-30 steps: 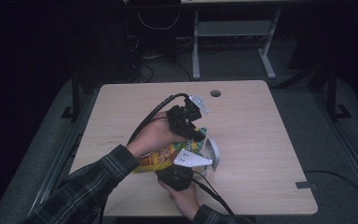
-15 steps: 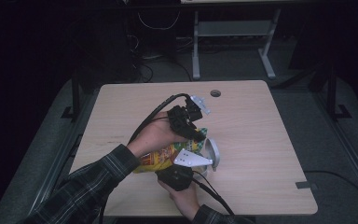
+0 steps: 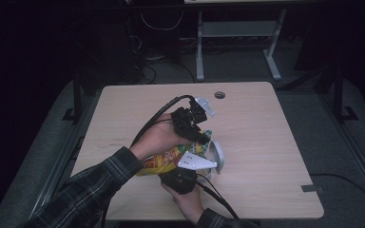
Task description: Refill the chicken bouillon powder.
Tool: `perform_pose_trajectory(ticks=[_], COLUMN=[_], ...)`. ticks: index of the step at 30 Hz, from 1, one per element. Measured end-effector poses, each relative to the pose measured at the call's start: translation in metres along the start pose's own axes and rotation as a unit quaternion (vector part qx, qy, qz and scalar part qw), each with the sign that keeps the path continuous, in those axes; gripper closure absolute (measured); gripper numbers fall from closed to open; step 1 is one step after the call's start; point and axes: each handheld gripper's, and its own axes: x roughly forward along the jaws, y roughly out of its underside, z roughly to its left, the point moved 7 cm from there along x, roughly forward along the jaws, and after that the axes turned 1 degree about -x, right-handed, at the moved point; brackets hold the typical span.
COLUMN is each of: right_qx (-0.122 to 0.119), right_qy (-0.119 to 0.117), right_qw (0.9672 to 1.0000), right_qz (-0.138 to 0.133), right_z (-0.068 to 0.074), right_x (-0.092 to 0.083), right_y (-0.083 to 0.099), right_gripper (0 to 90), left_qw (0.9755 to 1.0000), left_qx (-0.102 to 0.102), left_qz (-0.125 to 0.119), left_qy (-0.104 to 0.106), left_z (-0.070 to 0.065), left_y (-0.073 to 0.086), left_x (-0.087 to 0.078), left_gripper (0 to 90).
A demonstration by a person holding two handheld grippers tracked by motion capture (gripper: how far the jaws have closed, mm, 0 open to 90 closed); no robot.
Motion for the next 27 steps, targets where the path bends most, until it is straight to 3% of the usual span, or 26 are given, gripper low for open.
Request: perform_pose_trajectory(ticks=[27], right_qx=[0.001], right_qy=[0.0], right_qw=[1.0], right_qz=[0.0], right_z=[-0.0005], right_x=[-0.0001], right_y=[-0.0001], right_gripper=[89.7], left_qw=[1.0], left_qx=[0.003], left_qz=[0.002], left_qy=[-0.001], left_z=[0.0006], left_y=[-0.0006], left_x=[0.0004], left_gripper=[89.3])
